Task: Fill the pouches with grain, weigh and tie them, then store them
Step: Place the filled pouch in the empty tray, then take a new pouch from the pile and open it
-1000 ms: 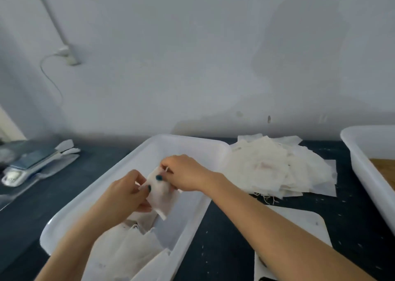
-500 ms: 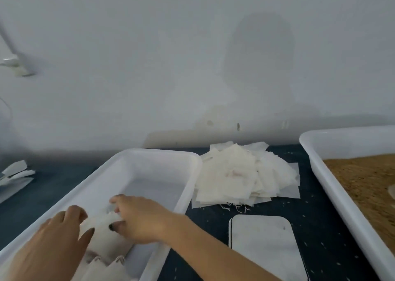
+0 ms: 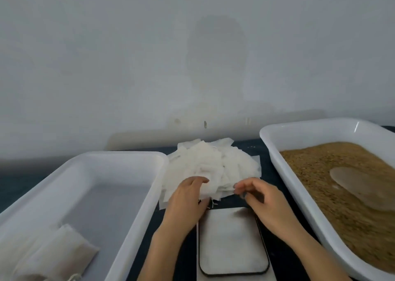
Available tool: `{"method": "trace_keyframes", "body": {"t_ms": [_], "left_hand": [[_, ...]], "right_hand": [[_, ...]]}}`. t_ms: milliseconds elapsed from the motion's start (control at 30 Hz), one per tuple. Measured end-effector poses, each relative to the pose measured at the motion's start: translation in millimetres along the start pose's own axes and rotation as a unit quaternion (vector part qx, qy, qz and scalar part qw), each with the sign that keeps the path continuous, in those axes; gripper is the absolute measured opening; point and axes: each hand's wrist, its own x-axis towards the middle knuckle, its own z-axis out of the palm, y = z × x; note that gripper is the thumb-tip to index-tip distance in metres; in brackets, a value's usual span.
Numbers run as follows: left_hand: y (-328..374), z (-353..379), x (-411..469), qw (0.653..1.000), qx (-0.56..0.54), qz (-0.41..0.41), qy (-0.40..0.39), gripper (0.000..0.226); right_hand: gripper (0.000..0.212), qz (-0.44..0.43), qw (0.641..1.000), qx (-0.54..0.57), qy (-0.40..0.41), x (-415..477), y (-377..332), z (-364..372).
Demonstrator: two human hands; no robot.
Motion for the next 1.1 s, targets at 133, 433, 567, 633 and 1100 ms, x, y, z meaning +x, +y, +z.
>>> {"method": "trace_keyframes", "body": {"t_ms": [133,433,567,633,1100], "left_hand": [[-16,18,26,0.998,-0.043,0.006,-0.052,0.046],[-16,18,21,0.993,-0.08,-0.054,0.064,0.004],[-18,21,20,0.985,-0.129,-0.09,0.07,0.013],[-18,21,19,0.98,-0.141,-0.092,0.103,0.019],[-22,39,22,0.976,-0.202,-0.056,0.067,0.031]], "right_hand": [[0.036,0.023,1.0,-0.004,0.001,1,14,4],[0.034,0.019,1.0,-0.006,0.016,-5,21,11],[0.031,0.021,1.0,0.009,0.017,-9,22,13],[0.03,0.031,0.999,0.027,0.016,-9,22,12],[0.03,0.041,0.999,0.019,0.014,-9,24,8]]}}
